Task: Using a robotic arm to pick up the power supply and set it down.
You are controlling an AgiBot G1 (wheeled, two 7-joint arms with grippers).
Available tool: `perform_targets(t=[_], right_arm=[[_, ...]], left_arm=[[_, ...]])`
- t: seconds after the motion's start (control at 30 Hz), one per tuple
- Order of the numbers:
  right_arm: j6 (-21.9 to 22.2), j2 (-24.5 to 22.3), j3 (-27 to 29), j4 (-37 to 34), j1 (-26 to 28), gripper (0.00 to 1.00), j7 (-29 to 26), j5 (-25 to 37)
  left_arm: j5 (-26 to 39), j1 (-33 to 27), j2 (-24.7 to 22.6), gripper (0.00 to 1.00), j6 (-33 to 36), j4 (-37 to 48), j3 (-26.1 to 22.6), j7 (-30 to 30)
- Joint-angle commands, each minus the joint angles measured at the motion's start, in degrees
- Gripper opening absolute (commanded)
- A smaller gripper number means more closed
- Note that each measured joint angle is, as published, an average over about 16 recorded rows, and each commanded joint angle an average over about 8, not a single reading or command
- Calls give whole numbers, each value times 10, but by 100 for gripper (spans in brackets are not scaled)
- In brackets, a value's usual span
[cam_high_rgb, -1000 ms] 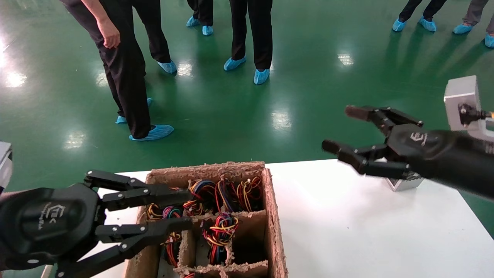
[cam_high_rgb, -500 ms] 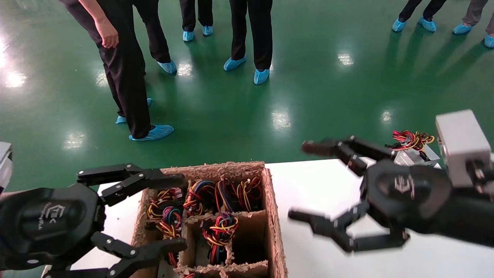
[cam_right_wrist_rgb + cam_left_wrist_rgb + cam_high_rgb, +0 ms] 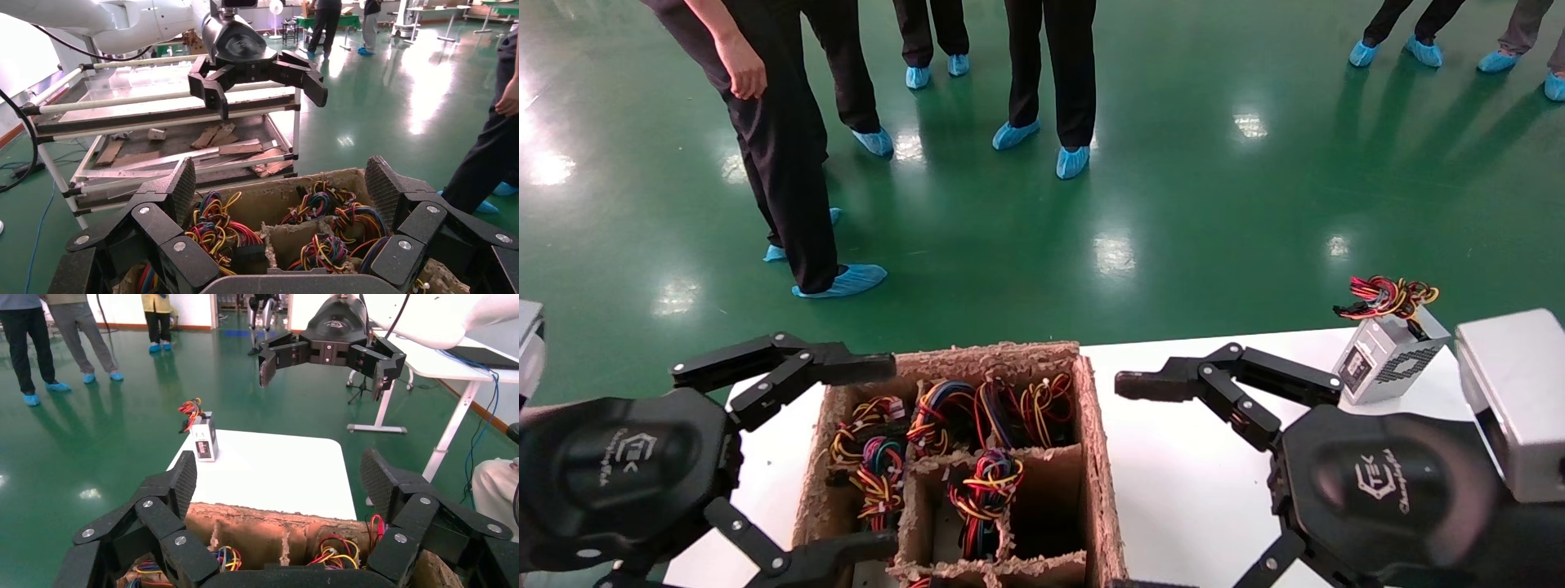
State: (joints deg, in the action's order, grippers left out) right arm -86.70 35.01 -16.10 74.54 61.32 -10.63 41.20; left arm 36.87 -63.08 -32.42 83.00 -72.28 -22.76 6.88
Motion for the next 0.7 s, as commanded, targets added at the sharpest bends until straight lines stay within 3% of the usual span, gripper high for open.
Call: perform_targets(t=[0.03, 0.7], right_arm=[[1, 0, 0, -1, 0, 100, 0, 0], [9, 0, 0, -9, 2, 100, -1, 6]], left_arm=[[0, 0, 0, 100, 0, 0, 0, 0], [0, 0, 0, 100, 0, 0, 0, 0]])
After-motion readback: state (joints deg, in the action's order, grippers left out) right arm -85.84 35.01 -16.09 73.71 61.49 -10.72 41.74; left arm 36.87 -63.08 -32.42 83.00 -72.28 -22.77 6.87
